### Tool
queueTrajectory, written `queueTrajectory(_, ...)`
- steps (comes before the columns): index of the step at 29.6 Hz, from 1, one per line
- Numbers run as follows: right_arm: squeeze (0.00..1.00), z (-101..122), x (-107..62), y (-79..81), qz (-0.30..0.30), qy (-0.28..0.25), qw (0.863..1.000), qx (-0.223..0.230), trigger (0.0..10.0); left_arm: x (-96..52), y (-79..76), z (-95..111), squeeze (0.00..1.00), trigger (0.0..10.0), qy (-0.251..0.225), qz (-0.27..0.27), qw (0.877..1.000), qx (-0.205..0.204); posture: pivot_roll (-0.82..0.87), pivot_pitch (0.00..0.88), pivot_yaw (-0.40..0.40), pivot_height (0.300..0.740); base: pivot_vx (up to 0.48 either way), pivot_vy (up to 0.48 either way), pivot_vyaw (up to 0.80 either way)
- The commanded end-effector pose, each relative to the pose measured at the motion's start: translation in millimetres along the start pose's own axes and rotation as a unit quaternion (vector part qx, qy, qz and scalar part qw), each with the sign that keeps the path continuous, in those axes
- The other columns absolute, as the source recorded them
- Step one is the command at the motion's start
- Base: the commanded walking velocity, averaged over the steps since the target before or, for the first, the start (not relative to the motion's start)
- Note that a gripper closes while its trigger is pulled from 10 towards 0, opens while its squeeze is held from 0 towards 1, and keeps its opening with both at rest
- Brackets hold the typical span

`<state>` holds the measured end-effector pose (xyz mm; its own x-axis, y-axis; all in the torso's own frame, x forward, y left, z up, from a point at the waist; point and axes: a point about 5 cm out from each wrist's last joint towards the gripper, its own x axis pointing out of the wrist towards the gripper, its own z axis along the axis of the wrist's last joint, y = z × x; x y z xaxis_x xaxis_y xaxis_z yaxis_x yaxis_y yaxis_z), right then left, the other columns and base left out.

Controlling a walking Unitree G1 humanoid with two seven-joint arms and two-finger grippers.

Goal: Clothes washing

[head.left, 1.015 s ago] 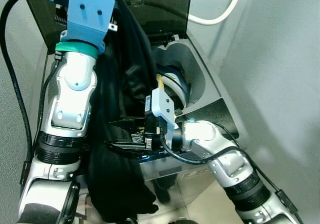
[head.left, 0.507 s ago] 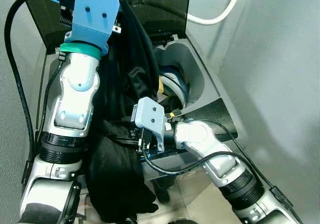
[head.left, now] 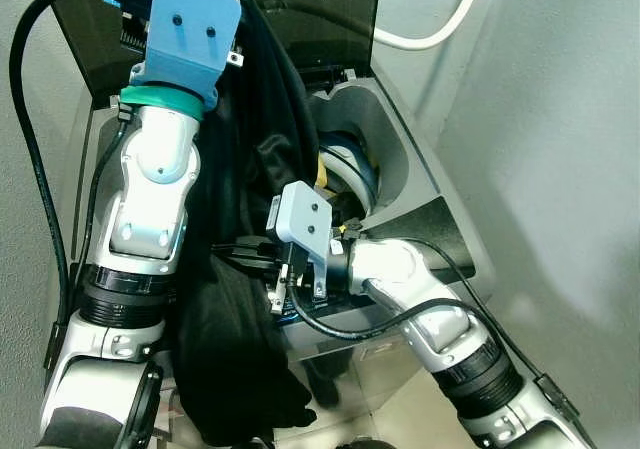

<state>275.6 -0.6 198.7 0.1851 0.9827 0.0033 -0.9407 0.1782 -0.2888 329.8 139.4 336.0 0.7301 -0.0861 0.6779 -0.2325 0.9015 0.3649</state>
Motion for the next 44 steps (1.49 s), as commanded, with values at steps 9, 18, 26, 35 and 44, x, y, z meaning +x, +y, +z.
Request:
queueTrajectory(9,1.0,6,-47.1,-12.5,0.014,0.024,1.0,-0.004,10.0,2.5,1.0,4,0.0,10.0,-0.017,0.002,1.0,-0.001,-0.05,0.0,0.063,0.74,0.0,0.0,0.0)
queueTrajectory(18,1.0,5,-66.4,-10.9,0.05,0.058,0.997,0.0,10.0,2.6,-1.0,3,0.0,10.0,-0.016,0.0,1.0,-0.003,-0.06,0.0,0.07,0.74,0.0,0.0,0.0)
queueTrajectory(26,1.0,5,-61.1,-7.3,0.063,0.054,0.996,0.011,10.0,3.4,-0.9,3,0.0,10.0,-0.017,0.0,1.0,-0.003,-0.05,0.0,0.071,0.74,0.0,0.0,0.0)
queueTrajectory(35,0.0,1,-26.6,-1.6,0.058,0.022,0.997,0.036,10.0,3.4,-1.5,3,0.0,10.0,-0.017,0.001,1.0,-0.003,-0.04,0.0,0.066,0.74,0.0,0.0,0.0)
queueTrajectory(44,0.0,5,2.4,-3.4,0.04,-0.013,0.997,0.057,3.9,3.4,-1.6,4,0.0,10.0,-0.017,0.002,1.0,-0.003,-0.04,0.0,0.064,0.74,0.0,0.0,0.0)
